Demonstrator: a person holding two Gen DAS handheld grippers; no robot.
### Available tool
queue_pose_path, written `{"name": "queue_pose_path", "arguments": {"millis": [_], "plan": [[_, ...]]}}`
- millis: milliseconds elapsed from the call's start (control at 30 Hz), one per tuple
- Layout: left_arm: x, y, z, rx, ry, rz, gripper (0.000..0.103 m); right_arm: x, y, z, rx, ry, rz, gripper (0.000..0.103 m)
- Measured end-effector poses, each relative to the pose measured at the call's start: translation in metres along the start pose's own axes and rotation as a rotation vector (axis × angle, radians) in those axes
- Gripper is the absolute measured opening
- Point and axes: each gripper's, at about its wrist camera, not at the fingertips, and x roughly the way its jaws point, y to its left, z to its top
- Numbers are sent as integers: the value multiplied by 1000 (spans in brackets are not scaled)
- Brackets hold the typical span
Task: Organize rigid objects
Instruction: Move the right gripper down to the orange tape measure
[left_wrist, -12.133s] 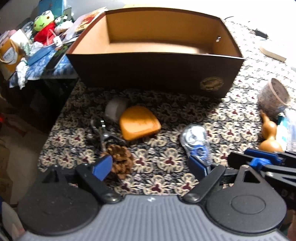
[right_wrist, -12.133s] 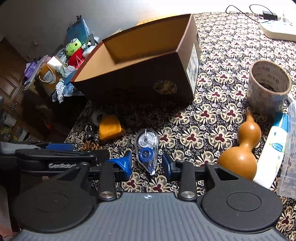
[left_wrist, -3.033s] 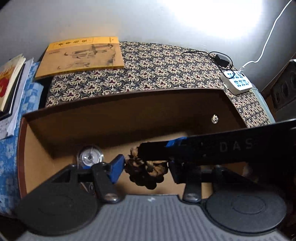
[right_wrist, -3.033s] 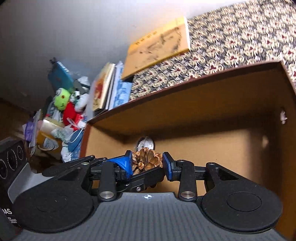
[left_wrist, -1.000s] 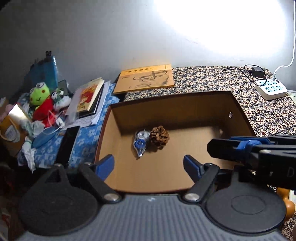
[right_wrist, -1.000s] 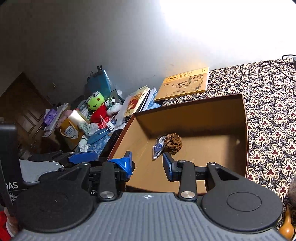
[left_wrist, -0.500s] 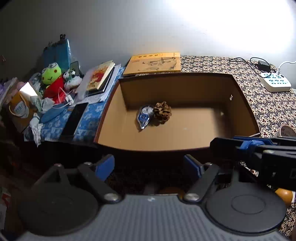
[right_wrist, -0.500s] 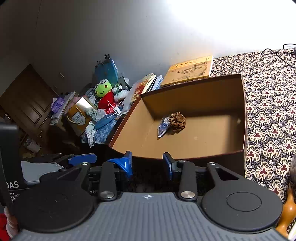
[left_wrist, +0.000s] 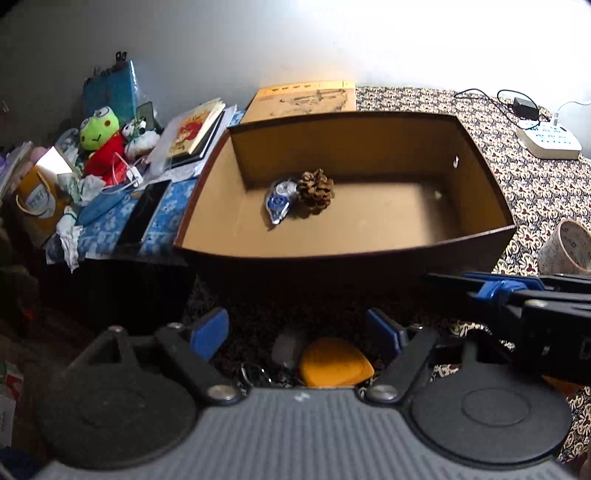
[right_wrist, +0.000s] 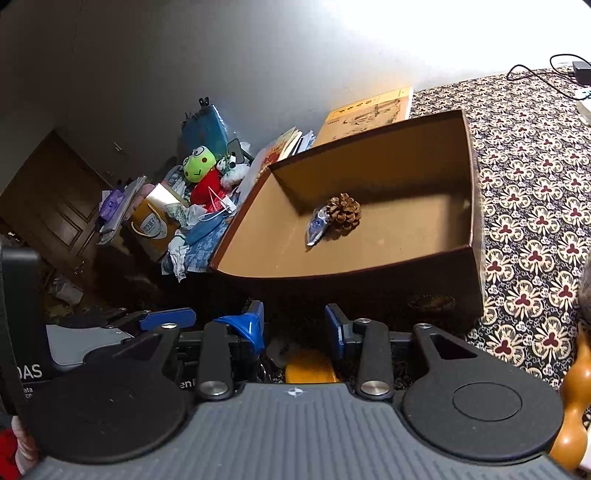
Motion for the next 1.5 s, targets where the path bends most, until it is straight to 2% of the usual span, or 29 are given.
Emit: {"name": "queue_pose_path", "arguments": {"millis": [300, 567, 1100, 1500], "plan": [[14, -6, -15, -11, 68, 9, 79, 6, -17, -19, 55, 41, 20, 20], [31, -18, -29, 34, 135, 39, 79, 17, -24, -34, 83, 88, 27, 20], [61, -27, -36, 63, 220, 5, 79, 33, -45, -44, 106, 138, 13, 20], [68, 2, -51, -10, 235, -138, 79, 45, -45, -53, 84, 178, 22, 20]]}}
